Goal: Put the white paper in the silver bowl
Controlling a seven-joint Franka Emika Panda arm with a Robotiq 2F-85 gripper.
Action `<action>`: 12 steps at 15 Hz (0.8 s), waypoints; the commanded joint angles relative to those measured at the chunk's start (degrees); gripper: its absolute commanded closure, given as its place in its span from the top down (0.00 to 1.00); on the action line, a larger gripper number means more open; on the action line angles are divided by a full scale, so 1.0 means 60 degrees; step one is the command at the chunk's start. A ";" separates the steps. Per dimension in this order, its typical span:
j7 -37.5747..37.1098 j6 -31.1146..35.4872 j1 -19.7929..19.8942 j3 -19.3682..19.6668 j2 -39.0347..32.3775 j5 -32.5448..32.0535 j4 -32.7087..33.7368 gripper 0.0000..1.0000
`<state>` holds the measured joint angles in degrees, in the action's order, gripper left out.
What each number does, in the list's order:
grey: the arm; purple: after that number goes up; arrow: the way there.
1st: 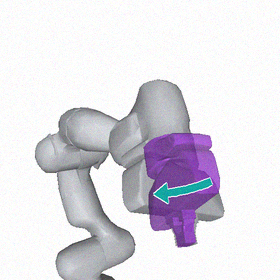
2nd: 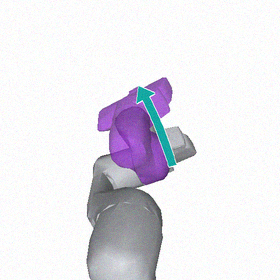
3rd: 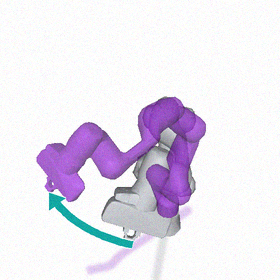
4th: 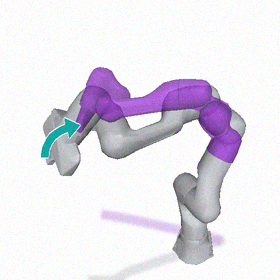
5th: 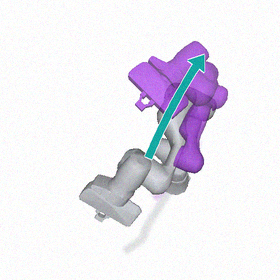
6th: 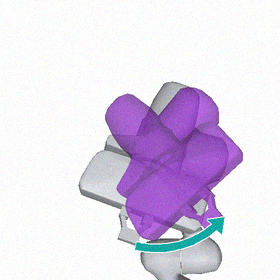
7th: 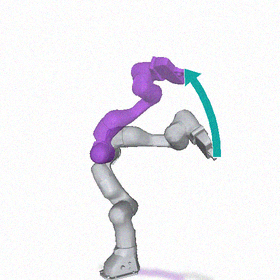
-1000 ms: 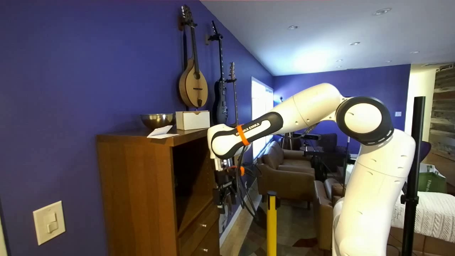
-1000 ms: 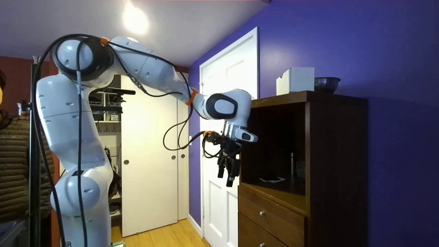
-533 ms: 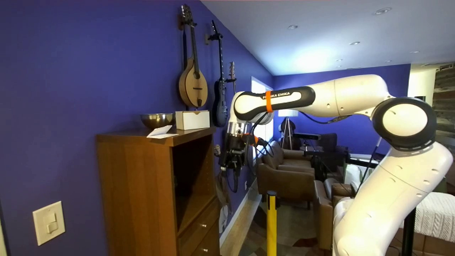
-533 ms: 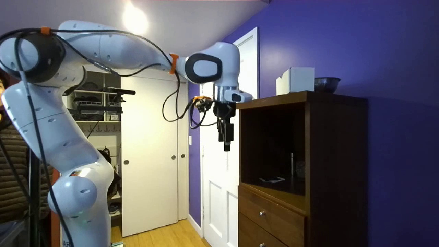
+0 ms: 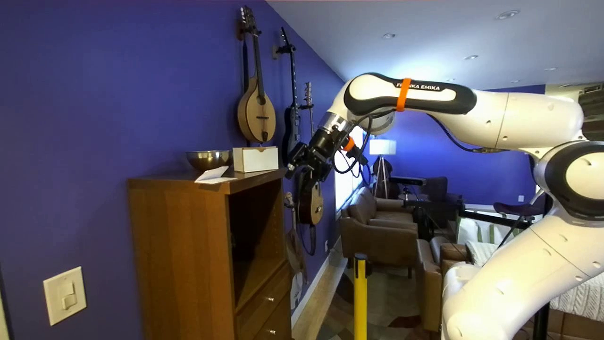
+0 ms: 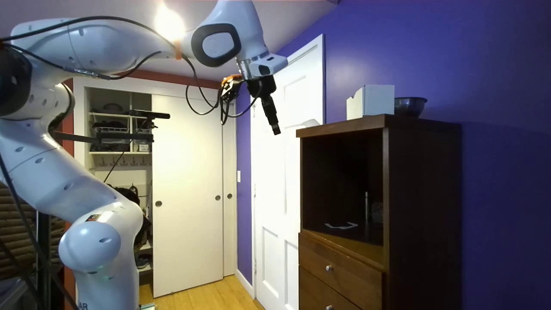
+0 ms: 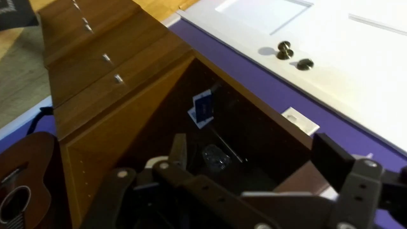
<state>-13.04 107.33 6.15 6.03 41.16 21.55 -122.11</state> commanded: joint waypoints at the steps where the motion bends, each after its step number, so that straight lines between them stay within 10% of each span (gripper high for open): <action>1: -0.0761 0.2026 -0.0105 -0.0836 0.0628 0.0912 -0.0596 1.00; 3: -0.1073 0.3669 -0.0119 -0.1612 0.0629 0.0775 -0.0775 1.00; 4: -0.0822 0.2557 -0.0280 -0.1007 0.0360 0.0498 -0.0339 1.00; 12: -0.4097 0.3414 -0.0311 -0.2237 -0.0134 0.1292 0.0123 1.00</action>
<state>-28.72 128.16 4.50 -5.20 42.81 26.69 -125.06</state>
